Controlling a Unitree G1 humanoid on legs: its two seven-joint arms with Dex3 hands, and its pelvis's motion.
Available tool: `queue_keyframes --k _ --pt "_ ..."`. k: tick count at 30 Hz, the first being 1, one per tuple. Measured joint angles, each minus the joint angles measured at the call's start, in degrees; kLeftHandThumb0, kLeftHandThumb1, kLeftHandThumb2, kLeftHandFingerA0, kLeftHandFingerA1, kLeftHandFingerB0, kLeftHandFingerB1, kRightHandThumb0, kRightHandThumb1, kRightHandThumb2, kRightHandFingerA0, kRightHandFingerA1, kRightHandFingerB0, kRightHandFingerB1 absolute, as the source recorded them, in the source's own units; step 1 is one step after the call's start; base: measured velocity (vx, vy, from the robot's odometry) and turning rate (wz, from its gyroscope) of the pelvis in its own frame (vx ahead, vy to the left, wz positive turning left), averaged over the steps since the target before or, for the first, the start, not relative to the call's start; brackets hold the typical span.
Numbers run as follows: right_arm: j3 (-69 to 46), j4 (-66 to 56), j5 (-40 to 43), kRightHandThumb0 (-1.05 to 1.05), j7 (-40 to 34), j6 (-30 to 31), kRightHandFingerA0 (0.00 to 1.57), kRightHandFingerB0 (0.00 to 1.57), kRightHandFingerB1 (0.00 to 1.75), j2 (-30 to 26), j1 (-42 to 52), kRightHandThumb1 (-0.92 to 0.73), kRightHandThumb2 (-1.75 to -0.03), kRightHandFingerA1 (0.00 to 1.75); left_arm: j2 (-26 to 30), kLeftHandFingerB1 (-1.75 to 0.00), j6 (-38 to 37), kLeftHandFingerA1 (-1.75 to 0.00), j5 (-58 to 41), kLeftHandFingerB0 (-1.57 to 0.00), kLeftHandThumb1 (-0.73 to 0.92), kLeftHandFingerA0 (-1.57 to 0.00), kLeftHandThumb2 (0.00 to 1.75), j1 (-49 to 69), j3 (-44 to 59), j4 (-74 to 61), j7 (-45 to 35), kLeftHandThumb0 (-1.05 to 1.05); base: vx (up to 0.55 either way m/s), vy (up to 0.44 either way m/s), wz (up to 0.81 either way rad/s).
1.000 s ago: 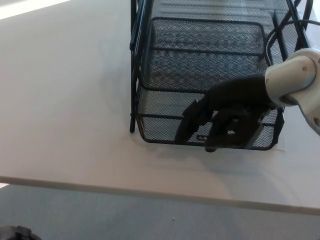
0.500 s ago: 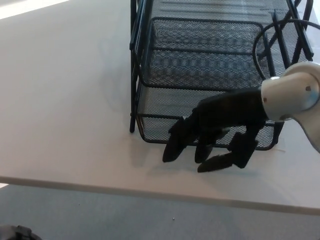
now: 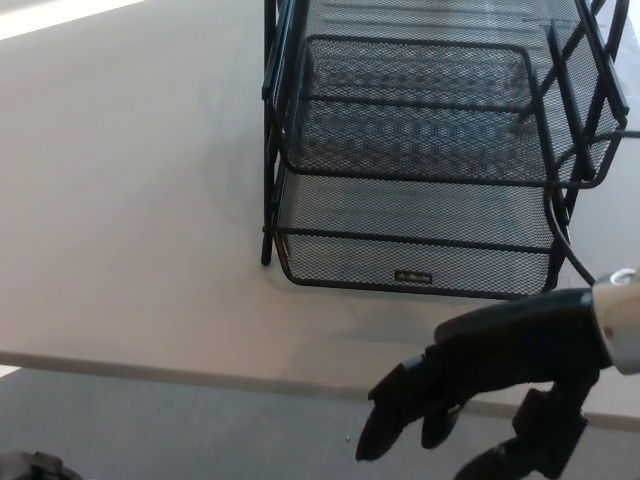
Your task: A balck drawer is kept on the middle of the table and the robot uses its right hand to push it back away from the robot
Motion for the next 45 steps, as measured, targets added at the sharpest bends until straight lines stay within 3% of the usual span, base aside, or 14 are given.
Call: queue_keyframes --k 8,21,23,30,32,33,38,39,40,41,44,45 --pt "-1.22 3.92 -1.78 -0.48 -3.82 -1.65 0.46 0.31 0.33 -2.23 14.49 -0.79 -0.64 0.4 0.0 -0.33 -0.01 -0.38 0.01 -0.34 0.75 -0.48 0.63 0.0 -0.01 0.01 0.01 -0.54 0.0 0.0 0.0" --pt "6.4 22.15 -11.97 -0.53 -14.88 -2.1 0.47 0.33 0.34 -1.5 21.11 -0.77 -0.64 0.42 0.0 -0.33 -0.01 -0.38 -0.03 -0.35 0.75 -0.48 0.63 0.0 -0.01 -0.03 0.01 -0.55 0.0 0.0 0.0" --pt "6.71 24.11 -12.83 -0.4 -16.35 -2.14 0.48 0.35 0.37 -1.29 22.27 -0.79 -0.63 0.46 0.0 -0.33 -0.01 -0.38 -0.04 -0.33 0.72 -0.47 0.63 0.0 -0.01 -0.04 0.01 -0.56 0.0 0.0 0.0" --pt "7.17 32.36 -16.43 -0.41 -23.03 -2.65 0.48 0.36 0.35 -0.23 27.02 -0.82 -0.64 0.42 0.0 -0.33 -0.01 -0.38 -0.04 -0.34 0.75 -0.5 0.63 0.0 -0.01 -0.04 0.01 -0.55 0.0 0.0 0.0" --pt "7.2 35.07 -17.24 -0.4 -24.81 -2.71 0.5 0.43 0.37 0.23 27.59 -0.81 -0.64 0.45 0.0 -0.33 -0.01 -0.39 -0.03 -0.32 0.72 -0.48 0.63 0.0 -0.01 -0.04 0.01 -0.56 0.0 0.0 0.0" --pt "7.2 36.42 -17.59 -0.4 -25.57 -2.73 0.62 0.53 0.41 0.53 27.69 -0.79 -0.63 0.58 0.0 -0.33 -0.01 -0.39 -0.03 -0.32 0.72 -0.47 0.62 0.0 -0.01 -0.04 0.01 -0.55 0.0 0.0 0.0" --pt "7.62 45.94 -19.7 -0.41 -30.16 -3.1 0.55 0.48 0.41 3.35 27.45 -0.78 -0.63 0.46 0.0 -0.33 -0.01 -0.39 -0.03 -0.32 0.72 -0.47 0.62 0.0 0.0 -0.04 0.01 -0.56 0.0 0.0 0.0" --pt "7.67 47.43 -19.9 -0.44 -30.77 -3.18 0.39 0.36 0.55 3.82 27.36 -0.61 -1.01 0.56 0.0 -0.33 -0.01 -0.38 -0.04 -0.34 0.75 -0.49 0.63 0.0 -0.01 -0.05 0.01 -0.55 0.0 0.0 0.0" --pt "7.73 49.43 -20.22 -0.44 -31.64 -3.39 0.39 0.36 0.55 4.37 27.22 -0.61 -1.01 0.56 0.0 -0.33 -0.01 -0.38 -0.04 -0.34 0.75 -0.49 0.63 0.0 0.0 -0.04 0.01 -0.55 0.0 0.0 0.0" --pt "7.79 51.35 -20.42 -0.42 -32.21 -3.62 0.52 0.49 0.39 4.89 26.99 -0.79 -0.63 0.4 0.0 -0.33 -0.01 -0.38 -0.04 -0.33 0.72 -0.47 0.63 0.0 -0.01 -0.04 0.01 -0.55 0.0 0.0 0.0" --pt "7.8 57.1 -20.73 -0.44 -33.4 -4.48 0.53 0.5 0.4 6.35 25.94 -0.78 -0.63 0.45 0.0 -0.33 -0.01 -0.38 -0.04 -0.35 0.75 -0.48 0.63 0.0 -0.01 -0.05 0.01 -0.54 0.0 0.0 0.0" --pt "7.79 59.27 -20.77 -0.45 -33.78 -4.92 0.61 0.55 0.41 6.84 25.38 -0.77 -0.63 0.67 0.0 -0.34 -0.01 -0.38 -0.04 -0.35 0.71 -0.48 0.63 0.0 -0.01 -0.05 0.01 -0.55 0.0 0.0 0.0"
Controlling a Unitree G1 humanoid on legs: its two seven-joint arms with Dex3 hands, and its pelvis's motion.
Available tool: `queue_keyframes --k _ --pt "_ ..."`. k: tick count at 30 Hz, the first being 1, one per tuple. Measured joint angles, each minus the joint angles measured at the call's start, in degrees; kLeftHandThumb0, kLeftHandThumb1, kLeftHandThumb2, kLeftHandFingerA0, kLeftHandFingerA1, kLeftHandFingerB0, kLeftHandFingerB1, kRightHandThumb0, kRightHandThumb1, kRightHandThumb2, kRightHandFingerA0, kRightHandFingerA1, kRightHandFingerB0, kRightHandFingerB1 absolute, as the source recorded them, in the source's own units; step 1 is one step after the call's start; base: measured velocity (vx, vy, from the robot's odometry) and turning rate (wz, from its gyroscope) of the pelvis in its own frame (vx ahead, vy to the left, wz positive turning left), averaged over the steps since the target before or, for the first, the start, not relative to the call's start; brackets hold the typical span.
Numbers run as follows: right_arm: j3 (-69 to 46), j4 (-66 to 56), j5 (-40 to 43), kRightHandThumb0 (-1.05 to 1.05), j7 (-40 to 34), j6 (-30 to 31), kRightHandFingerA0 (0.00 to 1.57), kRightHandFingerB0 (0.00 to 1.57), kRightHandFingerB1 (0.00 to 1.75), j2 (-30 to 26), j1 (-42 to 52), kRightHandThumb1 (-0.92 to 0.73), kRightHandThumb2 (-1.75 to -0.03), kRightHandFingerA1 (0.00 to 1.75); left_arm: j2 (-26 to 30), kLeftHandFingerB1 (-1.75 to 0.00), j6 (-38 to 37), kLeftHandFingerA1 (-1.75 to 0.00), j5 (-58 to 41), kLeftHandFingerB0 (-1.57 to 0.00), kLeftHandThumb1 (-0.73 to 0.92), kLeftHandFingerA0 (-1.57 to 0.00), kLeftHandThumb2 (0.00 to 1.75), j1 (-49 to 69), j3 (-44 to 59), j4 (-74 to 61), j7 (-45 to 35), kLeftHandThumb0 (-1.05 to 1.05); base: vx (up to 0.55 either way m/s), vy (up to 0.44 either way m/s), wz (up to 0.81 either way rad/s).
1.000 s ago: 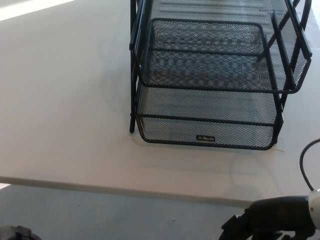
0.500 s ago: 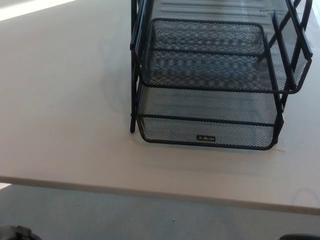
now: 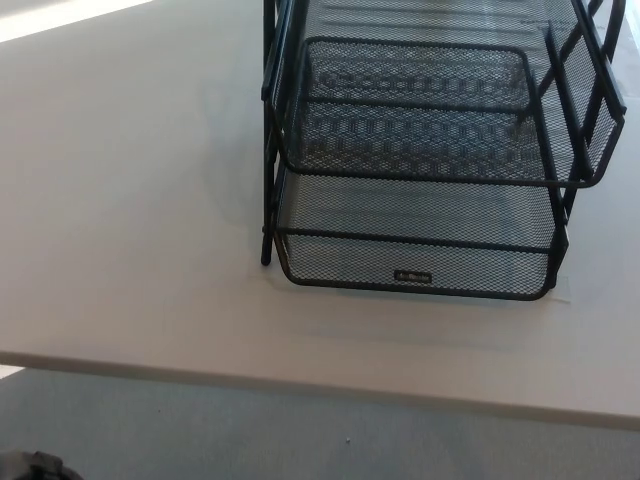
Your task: A balck drawer is kept on the middle of the table and the robot uses its right hand to push it back away from the robot
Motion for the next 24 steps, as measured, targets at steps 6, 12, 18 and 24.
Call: queue_keyframes --k 6,12,18,24 --pt "-0.67 11.4 -0.11 -0.45 -1.94 -2.73 0.51 0.47 0.39 2.8 -2.96 -0.77 -0.63 0.52 0.0 -0.33 0.0 -0.38 -0.01 -0.33 0.72 -0.48 0.63 0.01 0.0 0.02 0.0 -0.56 0.0 0.0 0.0" --pt "-2.73 22.77 -0.11 -0.45 -4.59 -7.62 0.5 0.39 0.36 5.87 -6.06 -0.76 -0.63 0.78 0.03 -0.33 0.0 -0.38 0.04 -0.34 0.72 -0.48 0.63 0.05 0.01 0.09 0.01 -0.57 0.0 0.0 0.0" --pt "-4.74 27.7 -0.18 -0.45 -6.89 -11.86 0.44 0.4 0.36 7.22 -7.26 -0.74 -0.62 0.52 0.05 -0.33 -0.01 -0.38 0.06 -0.33 0.72 -0.48 0.63 0.34 0.04 0.14 0.12 -0.56 0.0 0.0 0.0" --pt "-5.33 29.98 -0.35 -0.47 -7.61 -14.1 0.4 0.3 0.52 8.18 -7.85 -0.58 -0.98 0.58 0.05 -0.33 -0.01 -0.38 0.07 -0.33 0.72 -0.47 0.63 0.36 0.04 0.15 0.15 -0.56 0.0 0.0 0.0"
